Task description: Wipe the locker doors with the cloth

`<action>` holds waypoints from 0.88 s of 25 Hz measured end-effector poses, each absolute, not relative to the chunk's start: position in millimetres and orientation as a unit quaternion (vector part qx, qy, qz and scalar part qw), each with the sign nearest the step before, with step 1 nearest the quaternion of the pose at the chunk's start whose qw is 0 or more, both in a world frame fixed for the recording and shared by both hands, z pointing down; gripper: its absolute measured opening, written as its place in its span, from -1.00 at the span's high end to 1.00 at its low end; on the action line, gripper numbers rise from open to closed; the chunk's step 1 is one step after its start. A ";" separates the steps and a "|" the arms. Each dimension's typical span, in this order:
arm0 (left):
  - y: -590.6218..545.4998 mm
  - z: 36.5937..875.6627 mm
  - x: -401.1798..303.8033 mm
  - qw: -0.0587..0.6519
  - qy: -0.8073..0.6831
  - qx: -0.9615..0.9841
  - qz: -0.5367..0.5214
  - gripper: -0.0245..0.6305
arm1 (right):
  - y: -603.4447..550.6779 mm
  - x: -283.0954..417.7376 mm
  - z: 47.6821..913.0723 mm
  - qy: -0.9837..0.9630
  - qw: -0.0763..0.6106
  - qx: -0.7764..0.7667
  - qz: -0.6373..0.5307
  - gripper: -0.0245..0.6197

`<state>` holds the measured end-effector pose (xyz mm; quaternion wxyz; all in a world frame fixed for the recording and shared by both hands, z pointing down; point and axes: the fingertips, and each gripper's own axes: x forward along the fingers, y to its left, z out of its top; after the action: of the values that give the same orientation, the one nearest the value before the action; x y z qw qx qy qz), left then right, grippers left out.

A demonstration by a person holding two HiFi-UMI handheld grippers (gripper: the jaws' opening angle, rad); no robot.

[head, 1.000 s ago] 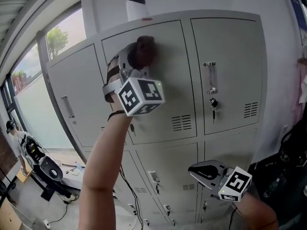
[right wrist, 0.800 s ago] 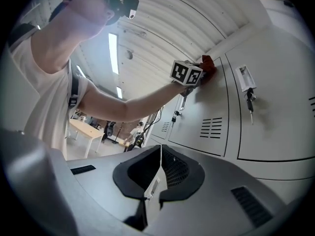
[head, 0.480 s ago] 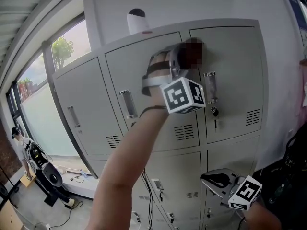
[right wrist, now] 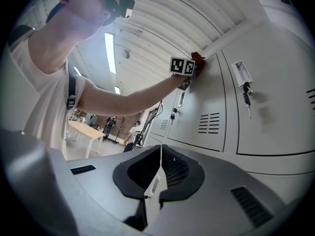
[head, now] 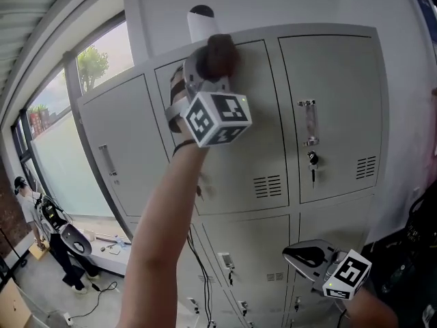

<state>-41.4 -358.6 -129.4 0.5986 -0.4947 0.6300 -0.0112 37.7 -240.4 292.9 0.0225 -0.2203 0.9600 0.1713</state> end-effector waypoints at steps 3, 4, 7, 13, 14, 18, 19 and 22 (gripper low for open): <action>-359.0 -139.7 -106.2 0.551 0.666 -0.502 -0.013 0.71 | -237.2 23.6 289.5 0.963 0.023 -0.202 0.178 0.87; -358.9 -141.4 -128.3 0.535 0.677 -0.506 -0.016 0.71 | -236.4 19.0 289.6 0.964 0.023 -0.197 0.179 0.87; -357.7 -141.1 -184.6 0.489 0.700 -0.521 -0.018 0.71 | -236.0 5.5 293.0 0.967 0.022 -0.181 0.176 0.87; -359.6 -105.3 -197.7 0.452 0.685 -0.570 -0.037 0.72 | -238.0 -13.3 301.2 0.973 0.019 -0.159 0.165 0.87; -359.5 -95.3 -197.5 0.451 0.683 -0.573 -0.041 0.72 | -236.9 -15.6 302.2 0.974 0.019 -0.156 0.164 0.87; -357.9 -43.0 -197.0 0.454 0.677 -0.575 -0.066 0.72 | -236.0 -22.6 310.5 0.976 0.014 -0.149 0.155 0.87; -356.4 -32.6 -197.2 0.456 0.674 -0.578 -0.061 0.72 | -238.4 -24.7 312.1 0.977 0.012 -0.148 0.154 0.87; -345.9 -8.9 -201.0 0.453 0.660 -0.599 -0.016 0.71 | -247.3 -31.7 313.5 0.978 0.014 -0.148 0.147 0.87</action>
<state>-201.0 -345.9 -8.9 0.4534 -0.5992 0.6597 -0.0158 -31.7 -247.3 313.5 0.0139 -0.1481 0.9779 0.1469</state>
